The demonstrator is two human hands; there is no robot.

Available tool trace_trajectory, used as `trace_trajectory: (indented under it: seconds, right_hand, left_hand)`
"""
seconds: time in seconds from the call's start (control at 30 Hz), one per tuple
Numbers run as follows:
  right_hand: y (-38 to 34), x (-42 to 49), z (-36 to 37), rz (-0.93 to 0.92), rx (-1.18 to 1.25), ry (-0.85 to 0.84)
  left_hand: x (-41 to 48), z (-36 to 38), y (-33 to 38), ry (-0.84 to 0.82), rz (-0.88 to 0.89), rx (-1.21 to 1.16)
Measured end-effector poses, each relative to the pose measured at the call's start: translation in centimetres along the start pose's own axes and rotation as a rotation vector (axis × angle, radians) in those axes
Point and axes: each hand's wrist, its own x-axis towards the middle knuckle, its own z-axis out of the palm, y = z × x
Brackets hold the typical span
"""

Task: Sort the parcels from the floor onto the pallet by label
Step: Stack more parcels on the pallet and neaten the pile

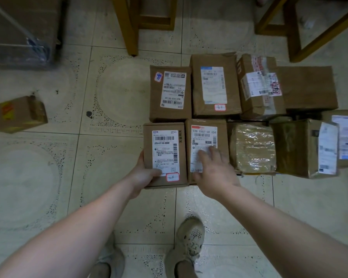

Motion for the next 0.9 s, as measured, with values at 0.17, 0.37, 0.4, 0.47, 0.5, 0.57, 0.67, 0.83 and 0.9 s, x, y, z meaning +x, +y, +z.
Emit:
trace_trajectory:
  seconds: [0.17, 0.37, 0.4, 0.47, 0.5, 0.57, 0.67, 0.83, 0.9]
  right_hand:
    - [0.1, 0.0, 0.4, 0.023, 0.013, 0.023]
    - [0.1, -0.1, 0.6, 0.035, 0.018, 0.049]
    - [0.1, -0.1, 0.6, 0.033, 0.017, 0.051]
    - [0.1, -0.1, 0.6, 0.027, 0.014, 0.049]
    - [0.1, -0.1, 0.5, 0.025, 0.011, 0.048]
    - [0.1, -0.1, 0.4, 0.028, 0.004, 0.043]
    - [0.1, 0.0, -0.1, 0.041, -0.005, 0.033]
    - [-1.3, -0.2, -2.1, 0.052, -0.039, 0.020]
    - [-2.8, -0.3, -3.5, 0.069, -0.057, 0.015]
  left_hand:
    - [0.2, -0.1, 0.0, -0.039, -0.022, -0.034]
    - [0.5, 0.4, -0.5, -0.040, -0.032, -0.049]
    - [0.7, 0.4, -0.5, -0.029, -0.032, -0.056]
    - [0.9, 0.3, -0.5, -0.012, -0.033, -0.075]
    - [1.0, 0.2, -0.6, -0.006, -0.031, -0.081]
    - [1.1, 0.1, -0.6, 0.006, -0.022, -0.076]
    - [1.0, -0.1, -0.6, 0.023, -0.026, -0.050]
    - [-0.9, -2.6, 1.2, 0.108, -0.060, 0.116]
    - [-2.5, -4.7, 2.5, 0.164, -0.029, 0.175]
